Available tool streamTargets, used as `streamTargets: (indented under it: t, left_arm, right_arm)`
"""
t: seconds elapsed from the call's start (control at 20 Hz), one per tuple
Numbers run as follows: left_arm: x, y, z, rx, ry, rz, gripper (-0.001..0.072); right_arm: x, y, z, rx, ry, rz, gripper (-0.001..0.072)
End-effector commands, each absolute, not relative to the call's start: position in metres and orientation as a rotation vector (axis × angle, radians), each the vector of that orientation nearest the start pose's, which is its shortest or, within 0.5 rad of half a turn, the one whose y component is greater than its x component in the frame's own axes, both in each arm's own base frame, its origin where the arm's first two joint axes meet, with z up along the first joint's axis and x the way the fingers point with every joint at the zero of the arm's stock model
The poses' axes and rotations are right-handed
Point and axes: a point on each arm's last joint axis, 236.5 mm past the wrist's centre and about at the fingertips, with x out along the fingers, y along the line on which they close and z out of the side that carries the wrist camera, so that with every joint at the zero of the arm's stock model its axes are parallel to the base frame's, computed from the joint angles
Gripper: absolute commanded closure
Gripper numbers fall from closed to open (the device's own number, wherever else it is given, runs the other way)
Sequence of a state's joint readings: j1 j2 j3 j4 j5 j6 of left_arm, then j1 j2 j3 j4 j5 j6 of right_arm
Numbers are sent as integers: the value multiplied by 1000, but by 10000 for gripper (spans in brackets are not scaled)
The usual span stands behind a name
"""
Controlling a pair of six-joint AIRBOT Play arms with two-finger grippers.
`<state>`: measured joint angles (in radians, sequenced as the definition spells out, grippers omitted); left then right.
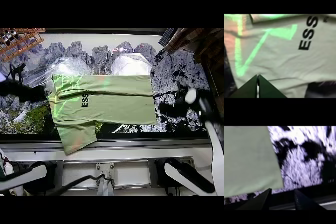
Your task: Fold the clothes and pants, and hang the long-sleeved shirts on hangers.
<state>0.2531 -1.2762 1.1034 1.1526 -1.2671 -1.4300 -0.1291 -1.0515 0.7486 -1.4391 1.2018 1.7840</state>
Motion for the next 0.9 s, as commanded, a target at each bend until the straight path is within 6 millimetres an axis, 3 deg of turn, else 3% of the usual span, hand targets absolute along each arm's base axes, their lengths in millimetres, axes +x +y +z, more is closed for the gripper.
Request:
streamTargets:
  t: [0.0, 0.1, 0.25, 0.3, 0.5, 0.55, 0.85]
  left_arm:
    - [352, -16, 15, -595, 1146, -73, 531]
    - [347, -16, 18, -592, 1121, -69, 520]
    - [345, -18, 20, -588, 1122, -75, 520]
    - [345, -18, 20, -585, 1122, -77, 520]
    - [345, -15, 19, -527, 1117, -99, 515]
    - [345, -14, 18, -524, 1115, -97, 470]
    - [347, -8, 15, -501, 1106, -75, 462]
  right_arm:
    - [209, 0, -95, 643, 1442, -309, 362]
    - [206, 10, -104, 716, 1417, -284, 360]
    - [225, 22, -100, 792, 1338, -236, 351]
    - [233, 24, -98, 815, 1308, -233, 311]
    - [250, 18, -94, 834, 1226, -245, 312]
    - [251, 18, -94, 840, 1222, -248, 314]
    - [256, 32, -104, 891, 1253, -228, 323]
